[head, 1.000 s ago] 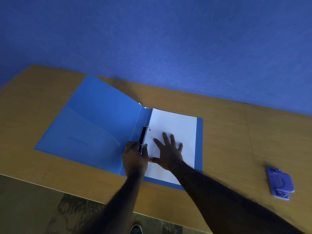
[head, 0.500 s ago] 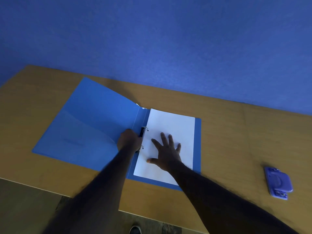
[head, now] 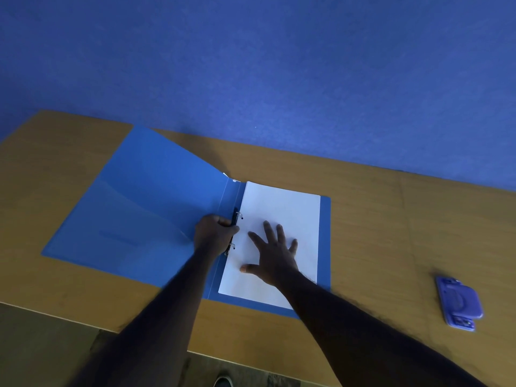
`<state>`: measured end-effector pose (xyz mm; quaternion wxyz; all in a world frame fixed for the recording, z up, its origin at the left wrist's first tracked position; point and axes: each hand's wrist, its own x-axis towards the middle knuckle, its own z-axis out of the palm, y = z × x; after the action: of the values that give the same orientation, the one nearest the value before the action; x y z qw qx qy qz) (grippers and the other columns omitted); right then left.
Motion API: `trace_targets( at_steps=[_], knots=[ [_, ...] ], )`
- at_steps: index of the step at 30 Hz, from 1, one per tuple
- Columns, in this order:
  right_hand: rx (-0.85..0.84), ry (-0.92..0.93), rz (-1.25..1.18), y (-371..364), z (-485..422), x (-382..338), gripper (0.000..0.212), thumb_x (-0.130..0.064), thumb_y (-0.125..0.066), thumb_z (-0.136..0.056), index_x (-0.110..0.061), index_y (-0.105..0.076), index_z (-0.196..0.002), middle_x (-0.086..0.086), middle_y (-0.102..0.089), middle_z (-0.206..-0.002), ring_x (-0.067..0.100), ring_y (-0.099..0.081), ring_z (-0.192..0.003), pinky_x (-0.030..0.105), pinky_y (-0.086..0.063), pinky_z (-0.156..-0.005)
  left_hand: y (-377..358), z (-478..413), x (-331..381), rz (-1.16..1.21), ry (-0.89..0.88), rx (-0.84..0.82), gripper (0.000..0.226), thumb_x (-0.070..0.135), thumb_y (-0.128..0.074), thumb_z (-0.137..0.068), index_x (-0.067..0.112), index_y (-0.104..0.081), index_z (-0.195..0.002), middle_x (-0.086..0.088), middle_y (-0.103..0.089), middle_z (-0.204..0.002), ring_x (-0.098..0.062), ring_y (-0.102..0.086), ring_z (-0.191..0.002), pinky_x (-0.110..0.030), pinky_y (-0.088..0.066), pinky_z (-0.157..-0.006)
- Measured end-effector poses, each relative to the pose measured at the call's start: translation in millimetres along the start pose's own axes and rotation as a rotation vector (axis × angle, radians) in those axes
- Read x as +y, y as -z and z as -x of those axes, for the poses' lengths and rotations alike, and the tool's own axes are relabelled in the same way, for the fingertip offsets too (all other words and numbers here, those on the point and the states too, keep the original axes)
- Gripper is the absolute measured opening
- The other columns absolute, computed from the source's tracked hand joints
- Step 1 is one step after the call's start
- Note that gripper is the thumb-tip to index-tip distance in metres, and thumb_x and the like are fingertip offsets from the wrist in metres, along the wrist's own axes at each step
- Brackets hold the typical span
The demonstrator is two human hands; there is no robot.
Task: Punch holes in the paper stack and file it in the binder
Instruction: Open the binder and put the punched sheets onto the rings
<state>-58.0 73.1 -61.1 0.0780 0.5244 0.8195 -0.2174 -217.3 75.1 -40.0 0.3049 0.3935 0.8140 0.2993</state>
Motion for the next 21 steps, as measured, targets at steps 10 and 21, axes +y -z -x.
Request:
trace_targets(
  at_steps=[10,21],
  knots=[
    [0.015,-0.002,0.002,-1.9,-0.8,-0.6,0.089,-0.065,-0.061,-0.08,-0.038,-0.018,-0.152,0.004,0.009,-0.165,0.035,0.012,-0.15,0.07,-0.004,-0.111,-5.6,12.8,-2.1,-0.192,-0.239,0.034,0.032,0.037,-0.072,-0.081,0.014,-0.072,-0.104,-0.002,-0.075,-0.097,-0.02,-0.069,-0.088,-0.027,-0.051,-0.073],
    [0.028,0.006,0.01,-4.7,-1.3,2.5,0.09,-0.068,-0.059,-0.079,-0.037,-0.018,-0.152,0.004,0.008,-0.165,0.035,0.011,-0.15,0.069,-0.005,-0.113,-17.7,23.0,-10.7,-0.496,-0.349,0.063,0.033,0.038,-0.061,-0.091,0.018,-0.069,-0.116,-0.007,-0.064,-0.102,-0.023,-0.067,-0.091,-0.028,-0.051,-0.07]
  ],
)
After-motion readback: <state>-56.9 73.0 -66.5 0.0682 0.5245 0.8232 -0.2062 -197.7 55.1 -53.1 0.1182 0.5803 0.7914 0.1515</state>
